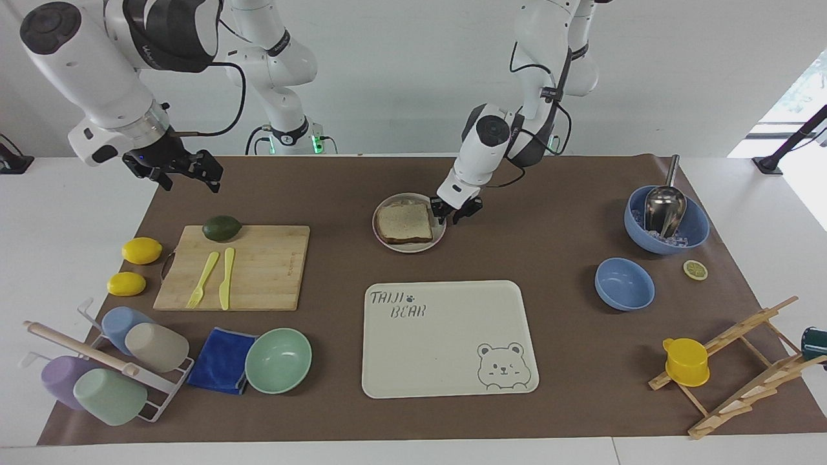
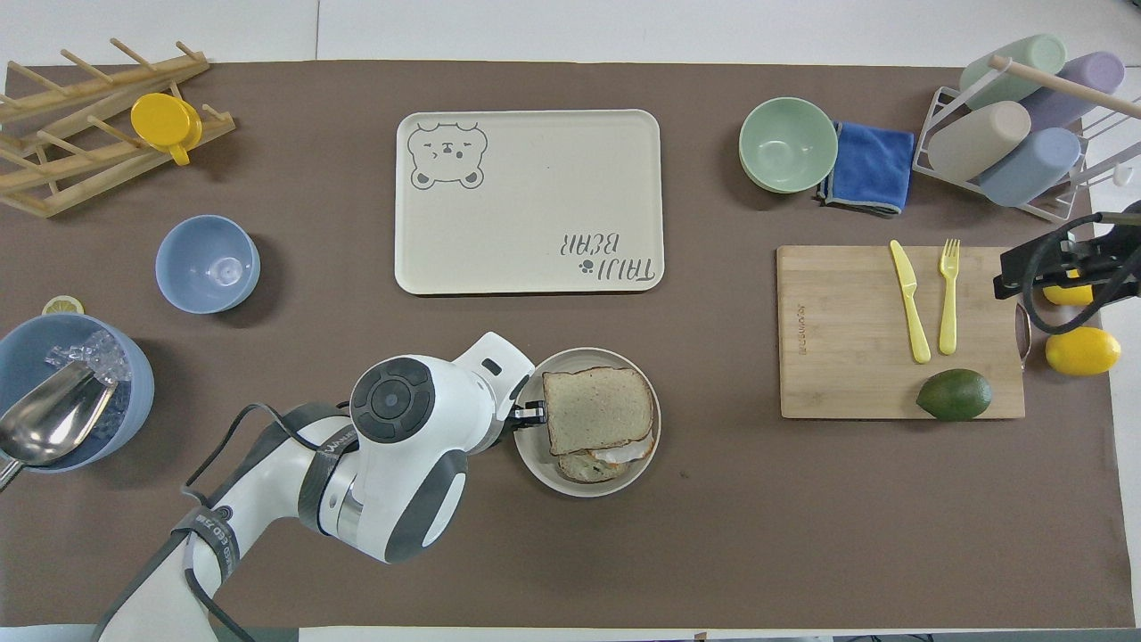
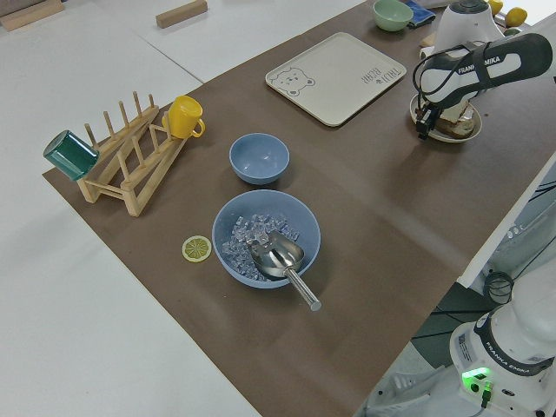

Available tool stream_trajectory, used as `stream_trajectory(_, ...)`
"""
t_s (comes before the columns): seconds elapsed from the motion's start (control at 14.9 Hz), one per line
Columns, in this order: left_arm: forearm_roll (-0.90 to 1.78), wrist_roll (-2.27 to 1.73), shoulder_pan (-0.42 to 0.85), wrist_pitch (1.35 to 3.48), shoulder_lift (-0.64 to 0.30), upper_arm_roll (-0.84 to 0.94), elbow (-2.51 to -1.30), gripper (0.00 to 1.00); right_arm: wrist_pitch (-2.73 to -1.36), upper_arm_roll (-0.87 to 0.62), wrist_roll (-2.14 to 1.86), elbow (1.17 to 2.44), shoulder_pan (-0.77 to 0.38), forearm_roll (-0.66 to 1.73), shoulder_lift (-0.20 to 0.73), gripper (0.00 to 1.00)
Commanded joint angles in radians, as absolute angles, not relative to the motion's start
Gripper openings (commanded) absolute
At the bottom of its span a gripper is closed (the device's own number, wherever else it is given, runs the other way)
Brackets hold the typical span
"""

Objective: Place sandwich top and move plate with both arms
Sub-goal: 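Grasp the white plate rim with the left gripper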

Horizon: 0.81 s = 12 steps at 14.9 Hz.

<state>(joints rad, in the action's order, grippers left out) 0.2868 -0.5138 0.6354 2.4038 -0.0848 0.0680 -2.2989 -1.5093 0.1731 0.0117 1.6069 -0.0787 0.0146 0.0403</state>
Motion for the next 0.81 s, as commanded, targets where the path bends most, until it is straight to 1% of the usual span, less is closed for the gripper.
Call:
stream_trajectory(0.0, 0.307, -0.522, 0.655, 2.439, -0.078, 0.054, -2.322, 0.28, -1.496, 0.135, -0.003, 1.608, -0.034, 0.031, 0.031, 1.0)
stream_trajectory(0.13, 0.307, -0.522, 0.655, 2.439, -0.078, 0.054, -2.322, 0.16, -1.496, 0.083, -0.003, 1.609, 0.017, 0.031, 0.031, 1.0)
stream_trajectory(0.2, 0.308, -0.522, 0.655, 2.439, -0.08, 0.054, -2.322, 0.12, -1.496, 0.063, -0.003, 1.609, 0.035, 0.031, 0.031, 1.0)
stream_trajectory(0.4, 0.31, -0.52, 0.655, 2.439, -0.087, 0.054, -2.322, 0.0, -1.496, 0.064, -0.003, 1.608, 0.029, 0.031, 0.029, 1.0)
stream_trajectory(0.74, 0.324, -0.515, 0.65, 2.437, -0.087, 0.054, -2.319, 0.0, -1.494, 0.072, -0.009, 1.606, 0.031, 0.031, 0.029, 1.0)
